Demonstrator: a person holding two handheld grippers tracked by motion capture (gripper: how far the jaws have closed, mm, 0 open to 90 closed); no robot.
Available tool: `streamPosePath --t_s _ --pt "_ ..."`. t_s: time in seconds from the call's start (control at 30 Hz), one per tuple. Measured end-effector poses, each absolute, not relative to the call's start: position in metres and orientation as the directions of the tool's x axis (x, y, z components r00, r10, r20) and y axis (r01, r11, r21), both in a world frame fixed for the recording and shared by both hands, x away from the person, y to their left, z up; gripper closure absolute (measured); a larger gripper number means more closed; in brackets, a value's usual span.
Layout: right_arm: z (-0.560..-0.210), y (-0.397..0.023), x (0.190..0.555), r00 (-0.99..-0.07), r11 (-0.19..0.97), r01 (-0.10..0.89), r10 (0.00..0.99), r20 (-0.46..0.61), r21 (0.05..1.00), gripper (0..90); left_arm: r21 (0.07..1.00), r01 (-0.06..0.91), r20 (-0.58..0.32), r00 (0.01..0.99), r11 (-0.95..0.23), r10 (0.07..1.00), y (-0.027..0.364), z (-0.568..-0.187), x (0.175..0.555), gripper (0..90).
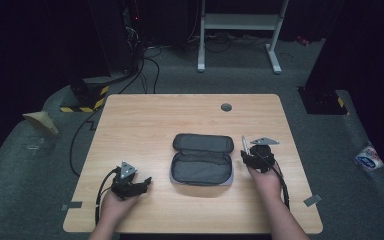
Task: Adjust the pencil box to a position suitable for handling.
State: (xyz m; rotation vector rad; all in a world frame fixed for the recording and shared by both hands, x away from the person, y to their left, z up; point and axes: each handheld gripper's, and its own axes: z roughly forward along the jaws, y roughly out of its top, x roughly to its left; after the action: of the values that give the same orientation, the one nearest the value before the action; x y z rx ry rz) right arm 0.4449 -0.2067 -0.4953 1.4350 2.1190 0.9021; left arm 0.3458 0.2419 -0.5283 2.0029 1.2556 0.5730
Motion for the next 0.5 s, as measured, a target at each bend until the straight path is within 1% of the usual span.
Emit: streamPosePath --t_s 0.27,0.43,0.5 --pt "-0.503 -0.209 0.458 -0.329 0.211 0.7 0.943 0.046 0.682 62.5 0.751 0.593 0.005 0.434 -0.29 0.901 0.242 -0.528 0.346 27.9" --pt "-0.508 -0.209 0.461 -0.333 0.244 0.701 0.943 0.005 0.671 64.9 0.75 0.594 0.006 0.434 -0.291 0.901 0.242 -0.528 0.346 27.9" --pt "-0.51 -0.209 0.461 -0.335 0.25 0.7 0.942 -0.002 0.668 67.3 0.75 0.594 0.005 0.434 -0.29 0.901 0.242 -0.528 0.346 27.9"
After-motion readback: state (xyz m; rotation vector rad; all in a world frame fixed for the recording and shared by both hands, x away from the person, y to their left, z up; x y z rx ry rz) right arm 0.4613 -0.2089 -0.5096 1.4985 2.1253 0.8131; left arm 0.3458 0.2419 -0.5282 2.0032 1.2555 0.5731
